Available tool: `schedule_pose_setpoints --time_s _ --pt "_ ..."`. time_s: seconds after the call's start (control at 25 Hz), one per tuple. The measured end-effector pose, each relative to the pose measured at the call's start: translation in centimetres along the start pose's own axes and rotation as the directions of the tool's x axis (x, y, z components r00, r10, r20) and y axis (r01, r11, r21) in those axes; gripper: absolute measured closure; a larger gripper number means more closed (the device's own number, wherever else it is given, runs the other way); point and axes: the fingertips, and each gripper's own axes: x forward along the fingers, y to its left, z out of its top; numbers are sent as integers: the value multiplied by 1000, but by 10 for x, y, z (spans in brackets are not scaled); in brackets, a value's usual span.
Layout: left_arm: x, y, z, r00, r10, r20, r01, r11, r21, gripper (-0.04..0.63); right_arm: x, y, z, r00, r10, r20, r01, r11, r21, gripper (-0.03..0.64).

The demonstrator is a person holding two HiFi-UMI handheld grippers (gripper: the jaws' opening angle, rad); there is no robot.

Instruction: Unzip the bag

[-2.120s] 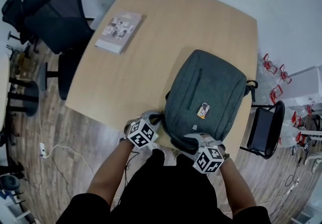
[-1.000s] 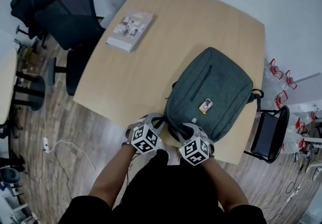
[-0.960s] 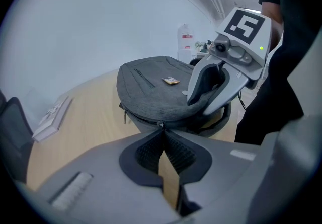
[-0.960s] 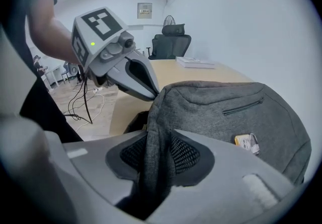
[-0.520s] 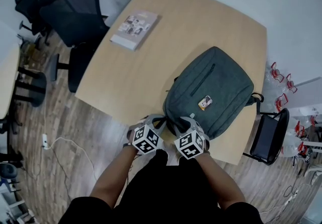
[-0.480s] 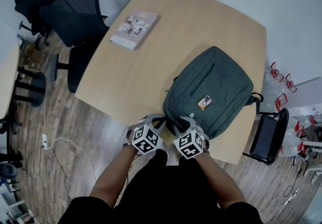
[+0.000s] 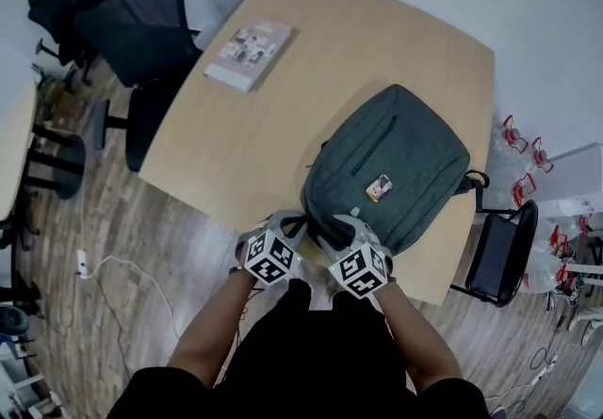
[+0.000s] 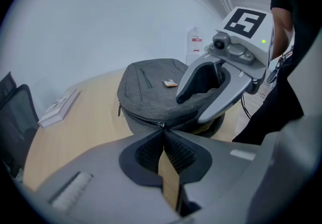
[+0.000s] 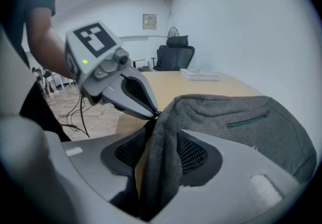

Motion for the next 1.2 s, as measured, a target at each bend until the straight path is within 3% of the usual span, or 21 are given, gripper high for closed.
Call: schedule_pose_setpoints --time_s 0.12,0.28,0.44,0.52,0.6,0.84,1.2 --pt "-1 -1 0 1000 3 -1 -3 1000 2 569 -28 12 -1 994 99 39 -95 989 -111 348" --pt "0 0 -2 1000 6 0 -6 1000 -4 569 -61 14 -30 986 169 1 -163 954 -250 319" --pt "0 1 -3 1000 0 6 0 1000 -13 569 -74 14 -78 980 168 -107 -196 909 -369 318" --pt "0 1 -3 1000 -8 6 8 1000 -12 569 -72 14 -91 983 130 -129 -174 888 -426 321" --pt "0 1 -2 1000 -12 6 12 1000 -11 569 -68 10 -96 990 77 -121 -124 883 -453 399" --pt "-2 1 -3 1000 4 -1 -4 1000 -15 569 -63 5 -94 993 63 -102 -95 931 -354 472" --pt "-9 15 -7 998 56 -15 -56 998 -4 569 -45 6 -75 996 8 -83 -28 970 -242 502"
